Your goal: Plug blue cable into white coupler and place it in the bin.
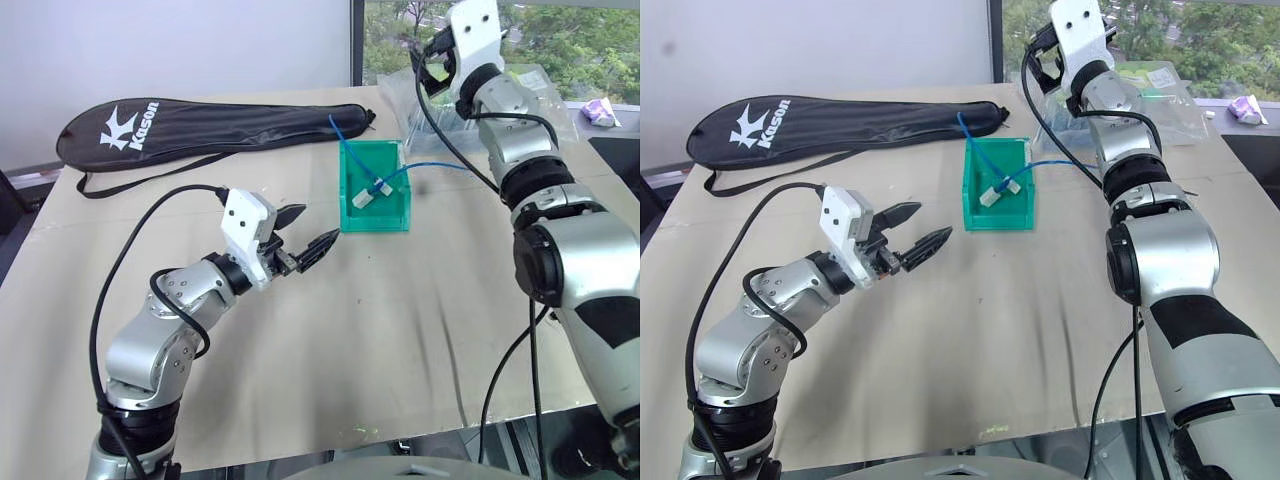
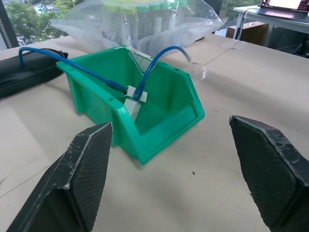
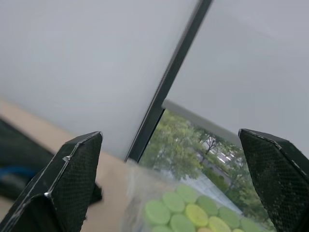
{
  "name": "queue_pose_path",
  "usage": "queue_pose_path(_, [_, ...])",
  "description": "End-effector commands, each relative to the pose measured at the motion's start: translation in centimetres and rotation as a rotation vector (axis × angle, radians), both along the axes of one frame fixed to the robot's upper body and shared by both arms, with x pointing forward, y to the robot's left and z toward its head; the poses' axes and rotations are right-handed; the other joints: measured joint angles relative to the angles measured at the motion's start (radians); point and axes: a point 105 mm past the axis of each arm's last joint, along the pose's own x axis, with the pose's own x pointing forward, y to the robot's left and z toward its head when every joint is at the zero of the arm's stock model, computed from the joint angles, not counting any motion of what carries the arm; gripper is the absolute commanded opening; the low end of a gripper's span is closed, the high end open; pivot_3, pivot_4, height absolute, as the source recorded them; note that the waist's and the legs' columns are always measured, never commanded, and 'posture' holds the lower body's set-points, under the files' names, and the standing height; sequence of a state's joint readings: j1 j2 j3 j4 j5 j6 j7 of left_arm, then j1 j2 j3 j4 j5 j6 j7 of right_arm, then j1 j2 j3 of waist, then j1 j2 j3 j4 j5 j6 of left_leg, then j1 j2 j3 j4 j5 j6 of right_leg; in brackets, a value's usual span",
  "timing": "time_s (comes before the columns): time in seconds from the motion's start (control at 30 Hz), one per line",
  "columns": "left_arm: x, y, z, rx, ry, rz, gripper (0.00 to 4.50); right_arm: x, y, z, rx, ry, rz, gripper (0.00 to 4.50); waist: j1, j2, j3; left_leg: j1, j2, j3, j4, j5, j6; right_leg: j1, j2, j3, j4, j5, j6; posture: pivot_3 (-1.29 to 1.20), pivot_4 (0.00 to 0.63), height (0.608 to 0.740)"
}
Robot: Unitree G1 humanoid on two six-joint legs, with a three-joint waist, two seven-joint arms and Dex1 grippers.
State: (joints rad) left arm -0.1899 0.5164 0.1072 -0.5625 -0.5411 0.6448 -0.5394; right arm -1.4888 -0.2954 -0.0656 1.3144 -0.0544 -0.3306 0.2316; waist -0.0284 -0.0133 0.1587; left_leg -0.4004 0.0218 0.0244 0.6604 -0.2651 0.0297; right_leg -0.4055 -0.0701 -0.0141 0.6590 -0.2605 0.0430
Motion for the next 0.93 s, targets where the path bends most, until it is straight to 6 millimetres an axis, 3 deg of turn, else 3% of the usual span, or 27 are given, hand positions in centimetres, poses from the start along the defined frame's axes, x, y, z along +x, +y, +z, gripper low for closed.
queue_pose_path(0.03, [-0.3,-0.2,0.7,-0.006,-0.041,-0.011,3.98,-0.9,0.4,2.9,0.095,-0.044,0.097,4.46,-0.002,0.000,0.000,0.000,0.000,0.000,0.000,0.000,0.000,0.000,0.000,0.000,0.000,0.000,0.000,0.00,0.150,0.740])
queue_pose_path(0.13, [-0.5,-0.1,0.7,-0.002,-0.042,-0.004,3.98,-1.5,1.9,1.7,0.112,0.023,0.319,4.46,-0.005,0.000,0.000,0.000,0.000,0.000,0.000,0.000,0.000,0.000,0.000,0.000,0.000,0.000,0.000,0.00,0.150,0.740])
queue_pose_path(0.23, [-0.6,0.1,0.5,0.002,-0.039,0.005,3.98,-3.3,2.9,-1.9,0.054,0.113,0.607,4.46,-0.006,-0.001,0.000,0.000,0.001,-0.001,0.000,0.000,0.000,0.000,0.000,0.000,0.000,0.000,0.000,0.00,0.150,0.740])
queue_pose_path(0.3, [-0.8,0.3,0.5,0.003,-0.037,0.010,3.98,-5.1,2.3,-4.6,0.027,0.183,0.737,4.46,0.000,-0.001,-0.001,0.000,0.001,-0.001,0.000,0.000,0.000,0.001,0.000,-0.001,0.000,0.000,0.000,0.00,0.150,0.740])
queue_pose_path(0.43, [-1.2,0.5,0.1,0.012,-0.025,0.016,3.98,-11.1,-0.5,-10.0,0.016,0.369,0.865,4.46,0.030,0.001,0.001,-0.003,0.000,-0.006,0.000,0.000,0.000,0.000,-0.002,0.000,0.000,0.000,0.000,0.00,0.150,0.740])
queue_pose_path(0.53, [-2.0,1.1,-1.1,0.050,0.011,0.025,3.98,-16.0,-3.7,-14.3,0.036,0.528,0.845,4.46,0.041,0.002,0.000,-0.014,0.000,-0.009,0.003,0.000,0.000,-0.008,-0.002,0.000,0.000,0.000,0.001,0.00,0.150,0.740])
queue_pose_path(0.63, [-3.7,1.4,-3.6,0.103,0.074,0.024,3.98,-20.6,-6.2,-19.6,-0.028,0.670,0.756,4.46,0.041,0.002,0.000,-0.013,0.000,-0.009,0.003,-0.003,0.005,-0.006,-0.001,0.000,-0.004,0.000,0.001,0.00,0.150,0.740])
queue_pose_path(0.8, [-6.5,2.0,-8.1,0.148,0.185,0.041,3.98,-23.1,-8.2,-24.2,-0.023,0.670,0.555,4.46,0.019,0.002,0.001,-0.001,0.001,-0.004,0.001,-0.003,0.006,0.000,0.001,0.005,-0.001,0.000,0.000,0.00,0.150,0.740])
queue_pose_path(0.93, [-7.3,3.2,-9.9,0.186,0.195,0.077,3.98,-23.6,-8.7,-25.9,-0.028,0.636,0.474,4.46,0.017,0.002,0.002,0.014,0.001,-0.002,0.001,-0.003,0.006,0.011,0.002,0.005,-0.002,-0.004,-0.002,0.00,0.150,0.740])
